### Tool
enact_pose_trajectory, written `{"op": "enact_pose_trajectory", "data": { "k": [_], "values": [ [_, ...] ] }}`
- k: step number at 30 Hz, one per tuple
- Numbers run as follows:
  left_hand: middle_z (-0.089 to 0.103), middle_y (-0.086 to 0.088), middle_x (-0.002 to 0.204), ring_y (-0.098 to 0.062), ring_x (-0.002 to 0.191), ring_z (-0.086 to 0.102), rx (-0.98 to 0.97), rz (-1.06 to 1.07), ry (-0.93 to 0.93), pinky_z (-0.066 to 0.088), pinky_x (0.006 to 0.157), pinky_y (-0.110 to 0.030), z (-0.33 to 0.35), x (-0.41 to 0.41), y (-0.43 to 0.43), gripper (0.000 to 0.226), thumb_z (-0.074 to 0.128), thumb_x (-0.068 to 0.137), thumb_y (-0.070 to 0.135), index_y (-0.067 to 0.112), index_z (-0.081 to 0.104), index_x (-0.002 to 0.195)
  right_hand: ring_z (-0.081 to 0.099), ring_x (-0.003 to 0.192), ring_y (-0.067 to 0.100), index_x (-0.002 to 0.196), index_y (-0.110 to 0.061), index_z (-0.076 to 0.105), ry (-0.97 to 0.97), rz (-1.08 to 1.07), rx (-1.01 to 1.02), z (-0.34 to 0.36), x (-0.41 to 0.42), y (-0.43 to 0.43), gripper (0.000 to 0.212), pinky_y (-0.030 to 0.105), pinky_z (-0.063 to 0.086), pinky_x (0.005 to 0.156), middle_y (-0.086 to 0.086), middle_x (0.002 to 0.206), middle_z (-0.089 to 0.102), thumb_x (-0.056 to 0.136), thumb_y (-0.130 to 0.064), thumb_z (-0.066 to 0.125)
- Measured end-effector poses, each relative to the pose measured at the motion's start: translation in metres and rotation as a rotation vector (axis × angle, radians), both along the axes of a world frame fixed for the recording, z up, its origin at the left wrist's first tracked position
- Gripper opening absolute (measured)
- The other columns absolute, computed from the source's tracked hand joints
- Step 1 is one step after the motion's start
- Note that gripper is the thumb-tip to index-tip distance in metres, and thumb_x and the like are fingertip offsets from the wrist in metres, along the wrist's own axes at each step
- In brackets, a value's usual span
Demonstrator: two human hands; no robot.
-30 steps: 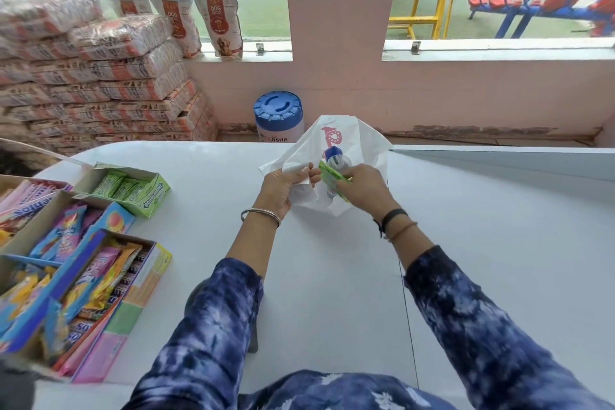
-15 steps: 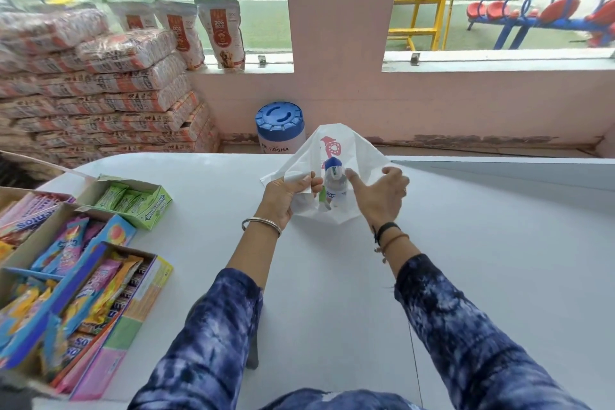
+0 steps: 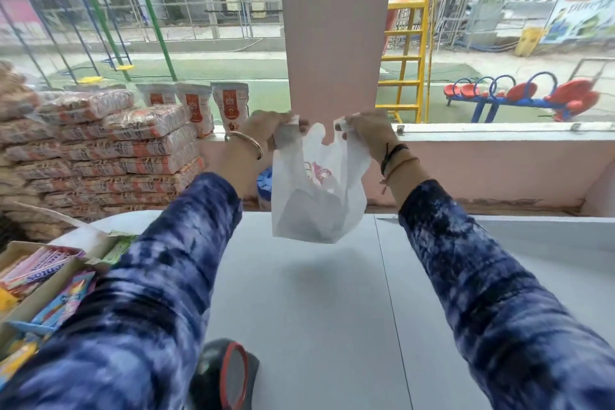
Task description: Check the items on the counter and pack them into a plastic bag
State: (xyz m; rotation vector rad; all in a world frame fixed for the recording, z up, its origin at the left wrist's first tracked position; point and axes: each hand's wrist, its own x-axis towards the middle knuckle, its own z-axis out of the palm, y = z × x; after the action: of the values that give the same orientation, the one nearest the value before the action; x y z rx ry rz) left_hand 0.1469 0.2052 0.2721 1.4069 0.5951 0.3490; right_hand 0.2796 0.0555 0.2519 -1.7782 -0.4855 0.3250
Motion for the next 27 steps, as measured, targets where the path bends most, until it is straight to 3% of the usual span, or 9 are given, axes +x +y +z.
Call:
{"op": "enact_pose_trajectory", "data": {
  "k": [3, 5, 8, 11, 14, 18, 20, 22, 27],
  "values": [
    [0.072, -0.008, 0.069, -0.021, 0.064, 0.07, 0.095, 0.046, 0.01, 0.053, 0.043, -0.024, 0.041, 0.01, 0.013, 0.017, 0.048, 0.093, 0.01, -0.003, 0.058, 0.087, 0.053, 0.04, 0.001, 0.056, -0.018, 0.05, -0.08, -0.025, 0.088, 0.042, 0.002, 0.0, 0.032, 0.01, 0.043, 0.043, -0.001, 0.063, 0.05, 0.082, -0.006, 0.063],
    [0.069, -0.005, 0.061, -0.017, 0.055, 0.066, 0.144, 0.06, 0.022, 0.053, 0.044, -0.021, 0.046, 0.012, 0.013, 0.015, 0.052, 0.09, 0.007, 0.002, 0.057, 0.076, 0.059, 0.059, 0.015, 0.052, -0.017, 0.056, -0.112, -0.055, 0.156, 0.053, -0.003, 0.0, 0.03, 0.023, 0.053, 0.058, 0.003, 0.064, 0.059, 0.078, -0.007, 0.068],
    [0.064, -0.004, 0.071, -0.019, 0.065, 0.062, 0.173, 0.092, 0.032, 0.056, 0.067, -0.031, 0.04, 0.013, 0.018, 0.011, 0.063, 0.082, 0.011, 0.012, 0.06, 0.072, 0.063, 0.077, 0.026, 0.059, -0.02, 0.059, -0.198, -0.097, 0.211, 0.049, -0.013, -0.004, 0.024, 0.035, 0.056, 0.075, 0.001, 0.069, 0.064, 0.08, -0.009, 0.065],
    [0.06, -0.006, 0.08, -0.022, 0.074, 0.06, 0.118, 0.118, -0.015, 0.055, 0.066, -0.032, 0.026, 0.007, 0.014, 0.006, 0.066, 0.08, 0.018, 0.013, 0.063, 0.079, 0.064, 0.074, 0.023, 0.07, -0.02, 0.054, -0.203, -0.125, 0.262, 0.035, -0.032, -0.016, 0.02, 0.039, 0.057, 0.075, 0.005, 0.077, 0.065, 0.079, -0.008, 0.068],
    [0.059, -0.01, 0.095, -0.026, 0.087, 0.06, 0.109, 0.119, 0.052, 0.056, 0.071, -0.037, -0.008, -0.005, -0.006, 0.046, 0.07, 0.074, 0.032, 0.005, 0.055, 0.109, 0.062, 0.07, 0.023, 0.09, -0.011, 0.044, -0.054, -0.165, 0.289, 0.008, -0.044, -0.028, 0.027, 0.04, 0.057, 0.071, 0.016, 0.092, 0.06, 0.078, -0.009, 0.069],
    [0.055, -0.012, 0.096, -0.026, 0.09, 0.056, 0.248, 0.075, 0.285, 0.051, 0.087, -0.044, -0.065, -0.03, -0.047, 0.052, 0.07, 0.071, 0.028, 0.002, 0.048, 0.11, 0.05, 0.073, 0.023, 0.061, -0.012, 0.043, 0.016, -0.052, -0.214, -0.051, -0.056, -0.053, 0.026, 0.031, 0.044, 0.059, 0.007, 0.066, 0.049, 0.081, -0.01, 0.06],
    [0.05, -0.016, 0.104, -0.03, 0.098, 0.055, 0.321, -0.01, 0.427, 0.051, 0.088, -0.044, -0.096, -0.045, -0.066, 0.047, 0.061, 0.079, 0.01, 0.0, 0.039, 0.119, 0.051, 0.072, 0.025, 0.062, -0.008, 0.045, 0.028, 0.113, -0.52, -0.084, -0.073, -0.07, 0.024, 0.029, 0.044, 0.055, 0.007, 0.064, 0.046, 0.082, -0.007, 0.059],
    [0.052, -0.017, 0.106, -0.03, 0.096, 0.057, 0.416, -0.168, 0.604, 0.053, 0.079, -0.041, -0.117, -0.064, -0.089, 0.024, 0.057, 0.08, 0.006, 0.002, 0.049, 0.102, 0.054, 0.068, 0.026, 0.072, -0.005, 0.051, 0.038, 0.233, -0.746, -0.111, -0.096, -0.084, 0.013, 0.023, 0.045, 0.046, 0.009, 0.071, 0.053, 0.08, -0.007, 0.061],
    [0.062, -0.02, 0.121, -0.032, 0.108, 0.061, 0.673, -0.58, 1.023, 0.051, 0.084, -0.037, -0.155, -0.101, -0.128, 0.038, 0.06, 0.082, 0.01, -0.004, 0.054, 0.117, 0.056, 0.063, 0.026, 0.071, -0.006, 0.055, 0.082, 0.355, -1.052, -0.164, -0.134, -0.1, 0.01, 0.03, 0.044, 0.059, 0.011, 0.068, 0.057, 0.08, -0.003, 0.054]
  ]
}}
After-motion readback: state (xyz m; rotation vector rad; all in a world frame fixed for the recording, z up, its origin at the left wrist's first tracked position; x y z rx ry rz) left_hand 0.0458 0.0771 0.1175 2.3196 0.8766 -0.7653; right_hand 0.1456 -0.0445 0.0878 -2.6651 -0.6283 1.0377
